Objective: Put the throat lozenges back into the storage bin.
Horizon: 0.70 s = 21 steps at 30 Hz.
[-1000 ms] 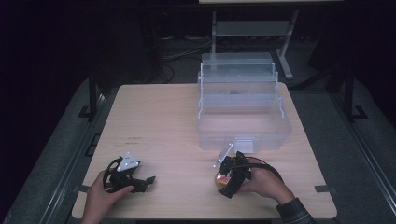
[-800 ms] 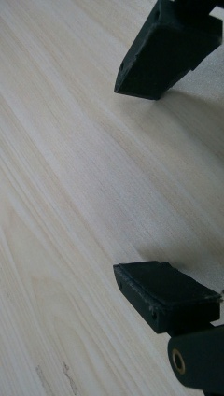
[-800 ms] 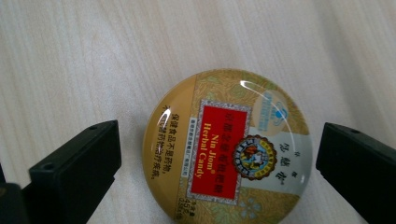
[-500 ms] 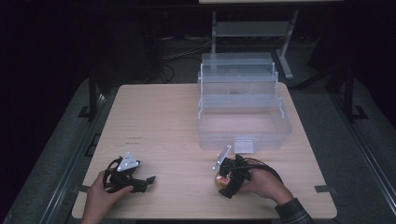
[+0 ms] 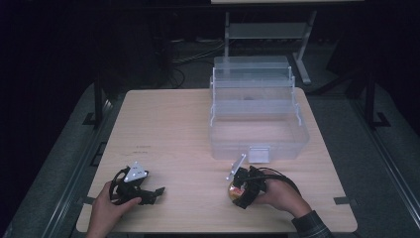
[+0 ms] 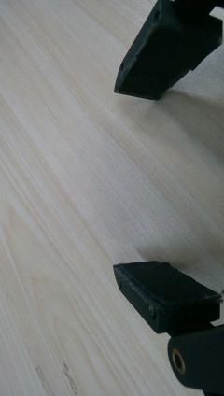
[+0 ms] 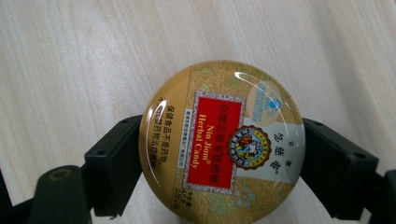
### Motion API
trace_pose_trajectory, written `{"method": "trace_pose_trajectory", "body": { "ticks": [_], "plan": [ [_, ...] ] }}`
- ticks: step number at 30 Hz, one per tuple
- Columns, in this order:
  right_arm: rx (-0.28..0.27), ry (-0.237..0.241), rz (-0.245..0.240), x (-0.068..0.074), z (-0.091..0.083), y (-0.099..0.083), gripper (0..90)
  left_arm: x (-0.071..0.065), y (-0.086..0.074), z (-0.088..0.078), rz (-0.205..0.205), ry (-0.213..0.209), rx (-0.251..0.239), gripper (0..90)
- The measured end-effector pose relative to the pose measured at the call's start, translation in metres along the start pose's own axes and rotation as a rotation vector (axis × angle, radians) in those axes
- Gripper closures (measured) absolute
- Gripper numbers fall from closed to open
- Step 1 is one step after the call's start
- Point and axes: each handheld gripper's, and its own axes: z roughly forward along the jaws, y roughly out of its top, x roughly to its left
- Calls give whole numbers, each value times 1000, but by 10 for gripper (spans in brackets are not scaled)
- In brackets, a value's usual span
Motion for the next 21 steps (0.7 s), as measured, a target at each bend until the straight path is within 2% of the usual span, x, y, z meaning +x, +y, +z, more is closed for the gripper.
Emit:
{"method": "trace_pose_trajectory", "body": {
  "ticks": [10, 21],
  "plan": [
    [6, 6, 7, 0, -1, 0, 196, 0, 0, 0, 0, 0, 0, 107],
    [-9, 14, 25, -1, -13, -4, 197, 0, 0, 0, -2, 0, -2, 108]
  ]
}}
